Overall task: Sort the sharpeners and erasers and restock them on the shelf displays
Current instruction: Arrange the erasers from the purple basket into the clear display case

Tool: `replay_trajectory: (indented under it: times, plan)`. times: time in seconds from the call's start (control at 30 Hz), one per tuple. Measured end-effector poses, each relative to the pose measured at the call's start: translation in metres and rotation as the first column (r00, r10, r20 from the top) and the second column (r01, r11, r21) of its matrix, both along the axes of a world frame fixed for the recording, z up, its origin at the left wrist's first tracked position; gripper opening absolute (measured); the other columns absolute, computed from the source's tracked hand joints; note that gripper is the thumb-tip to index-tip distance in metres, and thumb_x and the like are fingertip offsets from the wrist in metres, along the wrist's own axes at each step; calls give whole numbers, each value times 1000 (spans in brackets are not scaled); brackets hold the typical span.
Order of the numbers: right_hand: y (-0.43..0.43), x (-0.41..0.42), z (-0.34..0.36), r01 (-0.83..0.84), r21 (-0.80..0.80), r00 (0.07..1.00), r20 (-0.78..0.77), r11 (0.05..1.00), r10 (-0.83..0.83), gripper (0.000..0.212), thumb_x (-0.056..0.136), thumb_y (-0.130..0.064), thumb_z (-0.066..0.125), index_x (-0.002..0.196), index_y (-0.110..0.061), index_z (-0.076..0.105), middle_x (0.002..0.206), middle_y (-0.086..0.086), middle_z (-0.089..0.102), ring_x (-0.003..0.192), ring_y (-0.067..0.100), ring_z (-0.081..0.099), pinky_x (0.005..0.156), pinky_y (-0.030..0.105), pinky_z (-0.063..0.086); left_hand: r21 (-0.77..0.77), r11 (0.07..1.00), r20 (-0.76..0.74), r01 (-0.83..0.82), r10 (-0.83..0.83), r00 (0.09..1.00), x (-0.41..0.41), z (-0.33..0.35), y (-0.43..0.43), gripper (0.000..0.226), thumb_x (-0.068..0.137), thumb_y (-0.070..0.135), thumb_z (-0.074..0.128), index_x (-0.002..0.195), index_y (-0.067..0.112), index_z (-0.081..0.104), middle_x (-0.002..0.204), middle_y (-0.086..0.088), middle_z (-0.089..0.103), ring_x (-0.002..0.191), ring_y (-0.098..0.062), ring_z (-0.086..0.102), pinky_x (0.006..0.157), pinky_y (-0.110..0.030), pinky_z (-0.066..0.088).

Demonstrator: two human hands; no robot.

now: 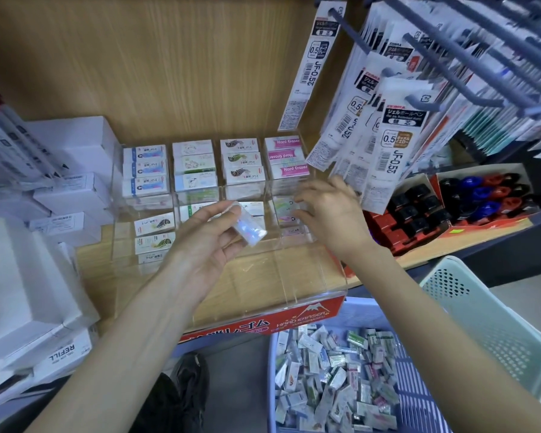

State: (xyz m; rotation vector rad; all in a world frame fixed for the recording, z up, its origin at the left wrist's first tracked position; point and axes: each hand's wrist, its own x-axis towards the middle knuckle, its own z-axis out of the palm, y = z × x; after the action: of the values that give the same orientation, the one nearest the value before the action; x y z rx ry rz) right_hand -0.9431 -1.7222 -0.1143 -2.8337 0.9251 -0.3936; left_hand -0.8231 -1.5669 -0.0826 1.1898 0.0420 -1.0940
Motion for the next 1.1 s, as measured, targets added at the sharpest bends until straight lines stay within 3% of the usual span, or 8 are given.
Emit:
replay_trajectory:
  times: [0.13, 0.23, 0.3, 0.5, 0.73, 0.9, 1.0, 1.1]
  plan:
    - [25, -17, 7, 8, 156, 977, 208, 988, -41, 14, 85, -9, 64, 97, -10, 72, 108, 3, 68, 101, 26, 51, 85, 32, 40, 36, 999, 59, 25, -27, 998, -2, 0, 2, 12, 84, 11, 64, 93, 19, 65, 83, 1, 73, 80, -11, 65, 73, -24, 49]
    - [48, -23, 21, -52, 428, 948, 306, 902, -91, 17, 90, -11, 60, 103, -13, 71, 97, -9, 66, 82, -4, 54, 74, 9, 38, 34, 999, 44, 27, -28, 999, -4, 0, 1, 13, 84, 9, 64, 94, 17, 64, 85, -2, 72, 77, -12, 65, 68, -22, 50]
    - [64, -21, 28, -104, 531, 925, 363, 841, -115, 21, 90, -15, 60, 110, -15, 67, 93, -15, 61, 76, -11, 52, 68, 4, 37, 33, 999, 46, 28, -29, 999, -5, 0, 0, 15, 84, 7, 64, 97, 16, 63, 87, -3, 72, 77, -12, 66, 71, -22, 53]
    - [83, -8, 17, -64, 398, 939, 335, 915, -80, 37, 83, -20, 70, 119, -13, 60, 107, 1, 56, 90, 11, 53, 81, 23, 43, 56, 997, 145, 55, -63, 987, -8, 0, 1, 13, 81, 10, 68, 91, 17, 65, 85, -2, 72, 72, -12, 65, 69, -23, 50]
    - [98, -4, 7, 68, 448, 847, 445, 891, -289, 29, 81, -22, 73, 105, -13, 60, 95, -8, 48, 80, 1, 43, 69, 7, 35, 115, 982, 205, 147, -169, 964, -15, -3, 1, 26, 80, 10, 70, 104, 14, 61, 92, -9, 71, 77, -18, 66, 79, -30, 53]
    - [95, -12, 7, -79, 426, 905, 409, 901, -114, 37, 81, -24, 73, 114, -16, 59, 107, -3, 51, 91, 2, 45, 80, 12, 36, 126, 977, 228, 173, -198, 953, -16, -3, -1, 18, 89, 9, 60, 102, 20, 65, 90, -3, 71, 78, -14, 66, 69, -25, 54]
    - [85, -18, 10, -149, 323, 917, 400, 935, 8, 54, 80, -24, 72, 129, -18, 51, 125, -1, 45, 109, 12, 47, 93, 25, 41, 200, 954, 387, 222, -285, 877, -18, -4, -2, 25, 87, 16, 64, 112, 18, 65, 97, -5, 71, 89, -19, 65, 77, -31, 53]
    - [74, -25, 10, -223, 226, 932, 334, 948, 140, 49, 81, -29, 67, 128, -17, 56, 131, 0, 48, 107, 15, 42, 91, 35, 43, 239, 949, 463, 206, -298, 835, -17, -2, -2, 36, 81, 22, 71, 114, 18, 60, 88, 0, 70, 78, -11, 62, 67, -26, 44]
